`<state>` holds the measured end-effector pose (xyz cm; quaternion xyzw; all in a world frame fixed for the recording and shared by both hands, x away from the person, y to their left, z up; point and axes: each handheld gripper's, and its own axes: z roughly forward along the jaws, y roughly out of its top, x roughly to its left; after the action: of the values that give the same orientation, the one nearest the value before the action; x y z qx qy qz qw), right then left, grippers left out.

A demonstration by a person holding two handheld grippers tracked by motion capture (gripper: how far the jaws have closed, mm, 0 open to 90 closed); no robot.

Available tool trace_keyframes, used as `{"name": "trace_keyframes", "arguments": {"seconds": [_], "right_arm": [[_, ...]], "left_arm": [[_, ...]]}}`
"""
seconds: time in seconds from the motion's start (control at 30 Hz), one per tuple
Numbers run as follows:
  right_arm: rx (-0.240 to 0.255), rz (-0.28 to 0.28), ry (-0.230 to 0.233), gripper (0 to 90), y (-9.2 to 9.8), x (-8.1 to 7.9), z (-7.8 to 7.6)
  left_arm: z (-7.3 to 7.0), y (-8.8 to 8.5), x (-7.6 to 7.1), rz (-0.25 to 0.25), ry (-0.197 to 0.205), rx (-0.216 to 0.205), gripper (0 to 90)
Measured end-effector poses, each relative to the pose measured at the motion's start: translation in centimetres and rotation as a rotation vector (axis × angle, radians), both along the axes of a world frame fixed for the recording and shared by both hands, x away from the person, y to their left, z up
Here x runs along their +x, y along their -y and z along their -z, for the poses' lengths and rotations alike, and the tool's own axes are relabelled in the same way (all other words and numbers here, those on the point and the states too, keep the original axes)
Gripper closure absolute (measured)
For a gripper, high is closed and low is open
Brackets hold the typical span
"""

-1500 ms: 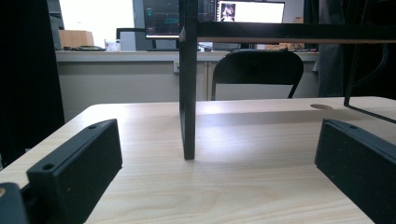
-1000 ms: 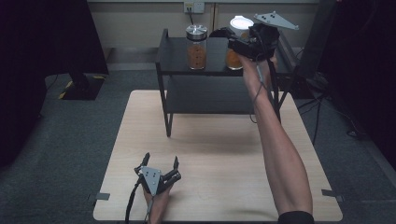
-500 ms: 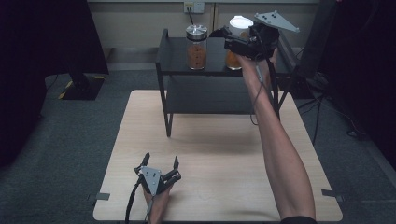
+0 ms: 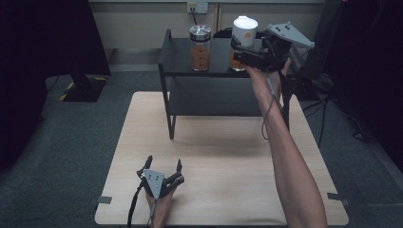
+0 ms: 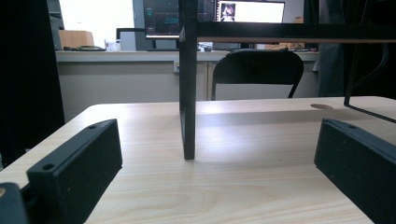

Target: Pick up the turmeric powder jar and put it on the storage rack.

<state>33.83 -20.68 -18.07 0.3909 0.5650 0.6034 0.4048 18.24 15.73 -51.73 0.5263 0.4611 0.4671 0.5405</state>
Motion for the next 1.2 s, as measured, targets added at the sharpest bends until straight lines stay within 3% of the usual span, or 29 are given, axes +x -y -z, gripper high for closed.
{"name": "trace_keyframes", "arguments": {"seconds": [0.3, 0.63, 0.87, 1.1, 1.2], "right_arm": [[-0.004, -0.020, 0.009, 0.5, 1.3, -2.8, 2.6], [0.005, -0.029, 0.044, 0.0, 2.2, -7.0, 6.2], [0.042, -0.020, 0.046, 0.0, 3.1, -9.5, 10.7], [0.032, 0.013, 0.020, 0.0, 3.6, -11.3, 15.1], [0.035, 0.023, 0.014, 0.0, 3.8, -11.8, 16.3]], "left_arm": [[0.0, 0.0, 0.0, 0.000, -0.001, 0.001, 0.1], [0.0, 0.0, 0.0, -0.002, -0.001, 0.000, 0.1], [0.0, 0.0, 0.0, -0.003, -0.001, 0.001, 0.1], [0.0, 0.1, -0.1, -0.005, -0.001, 0.002, 0.1], [0.0, 0.0, -0.1, 0.000, -0.001, 0.002, 0.1]]}}
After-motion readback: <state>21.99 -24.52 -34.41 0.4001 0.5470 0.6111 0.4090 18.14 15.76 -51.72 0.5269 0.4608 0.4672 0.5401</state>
